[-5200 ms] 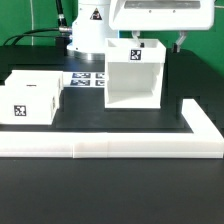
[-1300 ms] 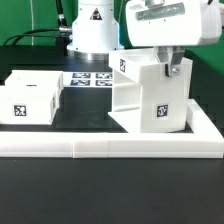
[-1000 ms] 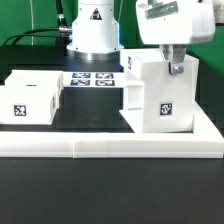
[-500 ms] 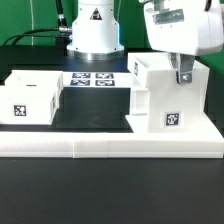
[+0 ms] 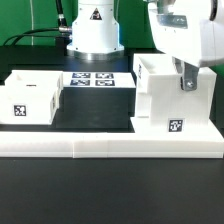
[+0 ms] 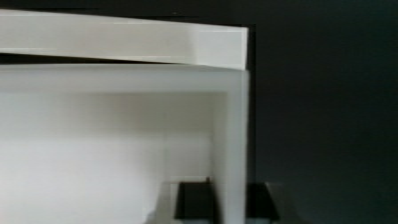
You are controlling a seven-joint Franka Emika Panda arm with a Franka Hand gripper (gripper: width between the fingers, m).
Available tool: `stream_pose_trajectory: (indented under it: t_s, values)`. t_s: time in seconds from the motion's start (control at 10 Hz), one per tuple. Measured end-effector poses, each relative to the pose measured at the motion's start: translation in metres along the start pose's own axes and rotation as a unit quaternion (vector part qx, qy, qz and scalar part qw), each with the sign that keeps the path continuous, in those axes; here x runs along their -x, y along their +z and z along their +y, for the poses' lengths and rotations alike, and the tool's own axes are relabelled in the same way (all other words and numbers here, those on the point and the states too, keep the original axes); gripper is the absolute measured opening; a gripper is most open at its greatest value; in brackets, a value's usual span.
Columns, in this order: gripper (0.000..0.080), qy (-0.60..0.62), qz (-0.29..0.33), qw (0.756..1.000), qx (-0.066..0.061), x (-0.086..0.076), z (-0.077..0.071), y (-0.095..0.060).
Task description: Assemble drawer
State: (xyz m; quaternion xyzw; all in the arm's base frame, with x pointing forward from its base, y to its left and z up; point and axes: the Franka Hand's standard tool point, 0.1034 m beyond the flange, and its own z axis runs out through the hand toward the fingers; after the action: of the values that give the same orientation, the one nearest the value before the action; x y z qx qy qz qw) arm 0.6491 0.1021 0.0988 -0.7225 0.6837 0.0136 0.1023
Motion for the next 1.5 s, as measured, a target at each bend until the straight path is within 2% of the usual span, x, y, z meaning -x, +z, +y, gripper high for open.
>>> stream_pose_trajectory:
  t_s: [0.1,0.2,0.3,0.4,0.5,0.6,0.7,0.9,1.1,1.3,1.5]
  values:
    - [0.0124,-0.001,0.0,1.0,-0.001,0.0,-0.001,0.0]
    - [0.0261,-0.001,0.0,1.0,-0.003,0.0,-0.002,-0.001]
    - [0.0443,-0.002,0.001,1.0,-0.005,0.001,-0.003,-0.002]
    - [0.0571,-0.002,0.001,1.0,-0.007,0.001,-0.003,-0.002]
    - [0.0571,-0.003,0.001,1.0,-0.007,0.001,-0.004,-0.002]
    - [0.0633,-0.003,0.001,1.0,-0.007,0.001,-0.004,-0.003]
    - [0.0645,-0.003,0.001,1.0,-0.007,0.001,-0.004,-0.003]
    - [0.0649,-0.034,0.0,0.999,-0.006,0.002,-0.002,-0.004]
    - [0.0649,-0.125,-0.005,0.992,-0.006,-0.001,0.009,-0.02]
    - [0.0649,-0.192,-0.005,0.981,-0.011,-0.012,0.015,-0.032]
    - [0.0649,-0.195,-0.005,0.981,-0.009,-0.01,0.016,-0.029]
